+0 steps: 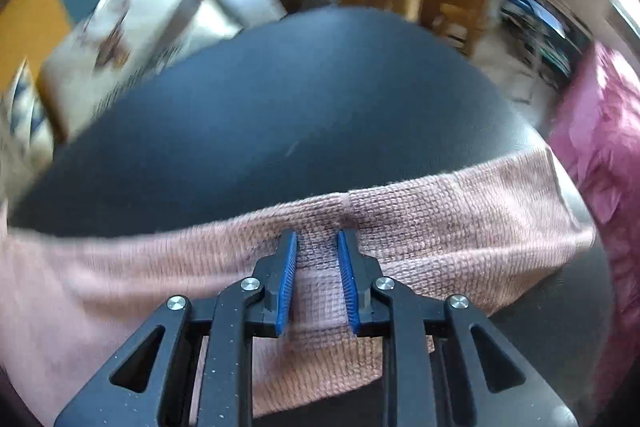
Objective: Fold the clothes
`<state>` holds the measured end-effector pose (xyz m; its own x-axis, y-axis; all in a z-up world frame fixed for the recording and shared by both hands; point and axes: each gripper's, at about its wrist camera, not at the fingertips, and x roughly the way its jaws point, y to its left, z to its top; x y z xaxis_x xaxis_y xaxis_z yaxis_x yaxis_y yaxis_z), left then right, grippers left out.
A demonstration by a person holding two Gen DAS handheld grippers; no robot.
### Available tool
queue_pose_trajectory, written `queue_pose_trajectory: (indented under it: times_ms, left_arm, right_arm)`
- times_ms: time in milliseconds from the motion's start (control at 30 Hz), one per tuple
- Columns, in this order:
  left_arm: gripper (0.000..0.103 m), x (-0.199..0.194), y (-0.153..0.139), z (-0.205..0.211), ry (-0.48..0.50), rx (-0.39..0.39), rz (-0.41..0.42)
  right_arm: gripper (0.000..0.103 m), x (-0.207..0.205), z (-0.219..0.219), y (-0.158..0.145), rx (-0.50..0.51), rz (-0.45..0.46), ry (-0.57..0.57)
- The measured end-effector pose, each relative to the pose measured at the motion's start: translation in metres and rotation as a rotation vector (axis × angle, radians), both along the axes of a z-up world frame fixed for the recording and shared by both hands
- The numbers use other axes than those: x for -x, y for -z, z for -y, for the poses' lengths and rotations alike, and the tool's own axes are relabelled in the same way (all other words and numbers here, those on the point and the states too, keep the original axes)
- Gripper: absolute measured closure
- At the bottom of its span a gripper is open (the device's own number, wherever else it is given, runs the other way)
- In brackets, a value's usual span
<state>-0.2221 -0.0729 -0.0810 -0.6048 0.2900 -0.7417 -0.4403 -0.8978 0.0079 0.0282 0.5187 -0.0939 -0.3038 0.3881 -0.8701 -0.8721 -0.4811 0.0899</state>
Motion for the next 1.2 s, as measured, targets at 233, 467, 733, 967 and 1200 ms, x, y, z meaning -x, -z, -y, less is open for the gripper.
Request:
queue_pose_trajectory:
  times_ms: [233,467,733,967,1200]
  left_arm:
    - [0.086,0.001,0.000,0.002,0.002,-0.014,0.006]
    - [0.086,0.002,0.000,0.003,0.006,-0.029,0.015]
    - [0.086,0.001,0.000,0.002,0.005,-0.021,0.011]
    - [0.086,0.001,0.000,0.001,0.005,-0.009,0.006]
    - [0.086,0.001,0.000,0.001,0.006,-0.011,0.006]
  right_arm:
    - [0.078,0.009,-0.001,-0.011,-0.101,-0.047,-0.105]
    - [0.078,-0.053,-0.001,-0.027,-0.092,0.015,-0.072]
    - [0.076,-0.107,-0.013,-0.015,-0.043,-0.009,0.036]
    - [0.076,-0.073,-0.001,-0.040,-0.088,-0.056,-0.054]
    - [0.053,-0.080,0.043,-0.030,-0.063,-0.193,-0.084]
